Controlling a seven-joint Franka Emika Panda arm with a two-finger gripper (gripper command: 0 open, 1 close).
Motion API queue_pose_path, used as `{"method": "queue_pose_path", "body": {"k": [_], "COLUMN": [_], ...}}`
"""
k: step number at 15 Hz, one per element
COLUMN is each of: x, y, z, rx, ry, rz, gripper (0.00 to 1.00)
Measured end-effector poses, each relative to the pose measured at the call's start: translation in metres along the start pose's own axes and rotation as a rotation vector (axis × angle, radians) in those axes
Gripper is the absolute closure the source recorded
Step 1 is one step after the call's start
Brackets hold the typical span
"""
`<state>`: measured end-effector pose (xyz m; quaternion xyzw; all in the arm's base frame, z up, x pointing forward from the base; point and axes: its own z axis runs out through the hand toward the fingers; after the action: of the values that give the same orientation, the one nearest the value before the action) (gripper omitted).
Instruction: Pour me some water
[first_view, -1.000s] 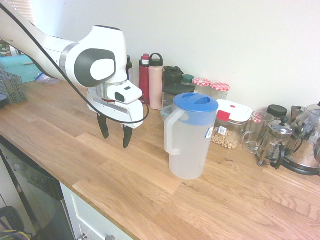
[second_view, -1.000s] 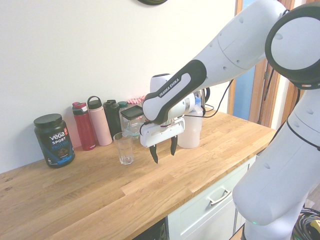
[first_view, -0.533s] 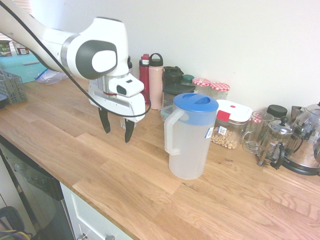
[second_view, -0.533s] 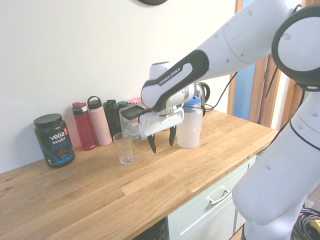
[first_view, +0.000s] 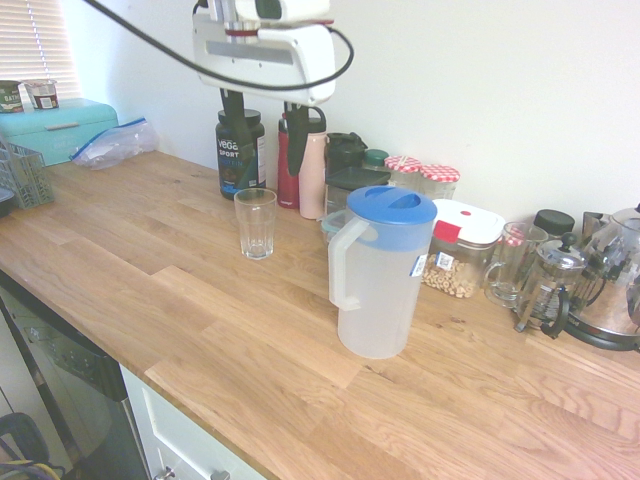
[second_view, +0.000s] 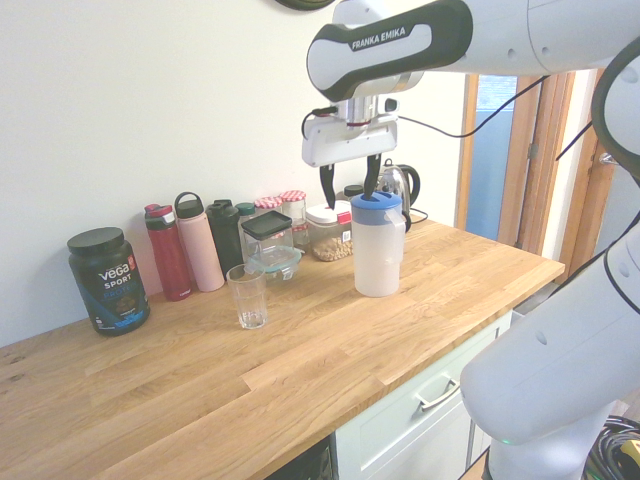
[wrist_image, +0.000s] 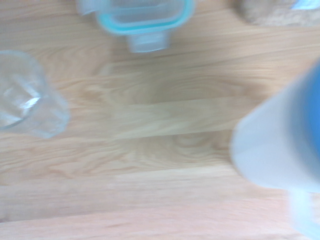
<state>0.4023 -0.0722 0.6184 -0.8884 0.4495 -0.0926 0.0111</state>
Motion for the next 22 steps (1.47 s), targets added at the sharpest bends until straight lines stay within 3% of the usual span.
{"method": "queue_pose_path", "body": {"k": [6, 12, 21, 22], "x": [0.039, 0.059, 0.075, 0.075], "y": [0.04, 0.075, 0.066, 0.065], "z": [0.004, 0.037, 0.101, 0.103], "rx": [-0.01, 0.003, -0.029, -0.03], "ry": [-0.024, -0.063, -0.046, -0.045], "rz": [0.072, 0.066, 0.08, 0.082], "gripper": [0.0, 0.0, 0.0, 1.0]}}
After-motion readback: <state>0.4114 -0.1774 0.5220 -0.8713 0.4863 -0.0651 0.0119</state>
